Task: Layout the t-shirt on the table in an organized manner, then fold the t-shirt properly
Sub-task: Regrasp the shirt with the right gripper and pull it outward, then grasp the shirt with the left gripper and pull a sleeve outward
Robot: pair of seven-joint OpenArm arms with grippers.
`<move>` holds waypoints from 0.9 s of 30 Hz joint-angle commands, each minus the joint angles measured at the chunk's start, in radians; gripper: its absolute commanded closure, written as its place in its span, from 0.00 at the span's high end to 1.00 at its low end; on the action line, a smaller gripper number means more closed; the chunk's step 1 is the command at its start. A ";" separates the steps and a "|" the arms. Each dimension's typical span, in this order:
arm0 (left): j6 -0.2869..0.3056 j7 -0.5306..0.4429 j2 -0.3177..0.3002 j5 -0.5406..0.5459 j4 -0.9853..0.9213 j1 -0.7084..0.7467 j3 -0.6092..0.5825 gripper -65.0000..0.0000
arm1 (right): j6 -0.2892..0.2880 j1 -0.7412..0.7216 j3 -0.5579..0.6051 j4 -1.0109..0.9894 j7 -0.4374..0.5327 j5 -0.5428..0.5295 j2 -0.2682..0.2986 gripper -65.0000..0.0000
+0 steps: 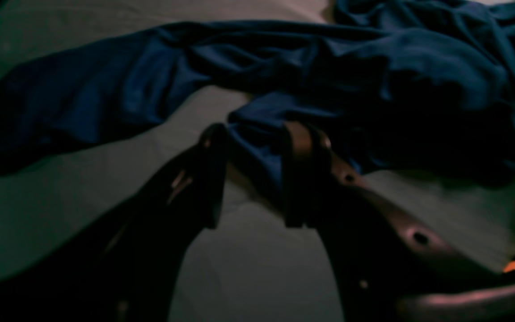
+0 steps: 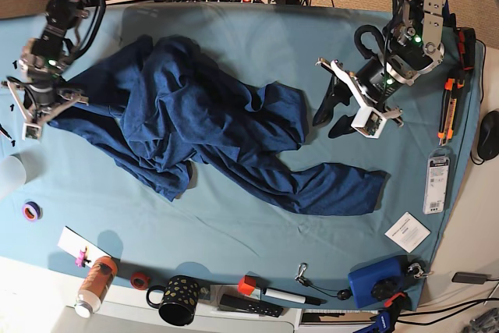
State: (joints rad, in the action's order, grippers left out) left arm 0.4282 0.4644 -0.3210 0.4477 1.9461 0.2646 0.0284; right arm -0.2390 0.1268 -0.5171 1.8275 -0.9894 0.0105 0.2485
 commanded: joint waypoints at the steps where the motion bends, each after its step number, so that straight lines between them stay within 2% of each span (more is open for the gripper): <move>1: 0.017 -0.026 -0.006 0.022 0.017 -0.010 0.005 0.33 | -0.026 -0.010 -0.028 0.018 0.016 -0.033 0.017 0.22; 3: 0.064 -0.025 -0.006 0.021 0.017 -0.010 0.005 0.33 | -0.066 -0.011 -0.065 0.019 -0.024 -0.159 0.018 0.36; 5: 0.132 -0.014 -0.006 0.022 0.017 -0.010 0.002 0.33 | -0.121 -0.010 -0.083 0.026 -0.087 -0.335 0.014 0.38; 7: 0.170 -0.016 -0.006 0.025 0.017 -0.011 -0.021 0.33 | -0.187 -0.010 -0.079 0.033 -0.145 -0.530 0.009 0.38; 9: 0.191 -0.016 -0.006 0.024 0.017 -0.024 -0.071 0.36 | -0.261 -0.011 -0.072 0.040 -0.171 -0.694 -0.006 0.38; 11: 0.194 -0.016 -0.005 0.020 0.017 -0.052 -0.140 0.41 | -0.317 -0.011 -0.068 0.041 -0.171 -0.783 -0.030 0.38; 13: 0.174 -0.017 0.006 -0.034 0.017 -0.092 -0.217 0.44 | -0.331 -0.011 -0.066 0.041 -0.178 -0.805 -0.056 0.38; 17: 0.090 -0.019 0.044 -0.172 0.017 -0.192 -0.370 0.44 | -0.337 -0.008 -0.066 0.041 -0.204 -0.808 -0.095 0.38; 19: 0.066 -0.019 0.065 -0.219 0.016 -0.241 -0.435 0.44 | -0.369 -0.004 -0.066 0.041 -0.227 -0.835 -0.105 0.38; 23: 0.026 -0.018 0.111 -0.271 -0.023 -0.326 -0.528 0.44 | -0.375 0.007 -0.072 0.041 -0.269 -0.885 -0.105 0.38; 27: 0.008 -0.019 0.184 -0.291 -0.187 -0.415 -0.570 0.44 | -0.373 0.036 -0.120 0.041 -0.257 -0.883 -0.105 0.38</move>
State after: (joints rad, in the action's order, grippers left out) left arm 0.4397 0.4713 -0.1436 0.1429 1.7393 -0.1352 -0.5438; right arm -0.6071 0.1696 -0.6312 1.8523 -1.2747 -0.8551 0.1303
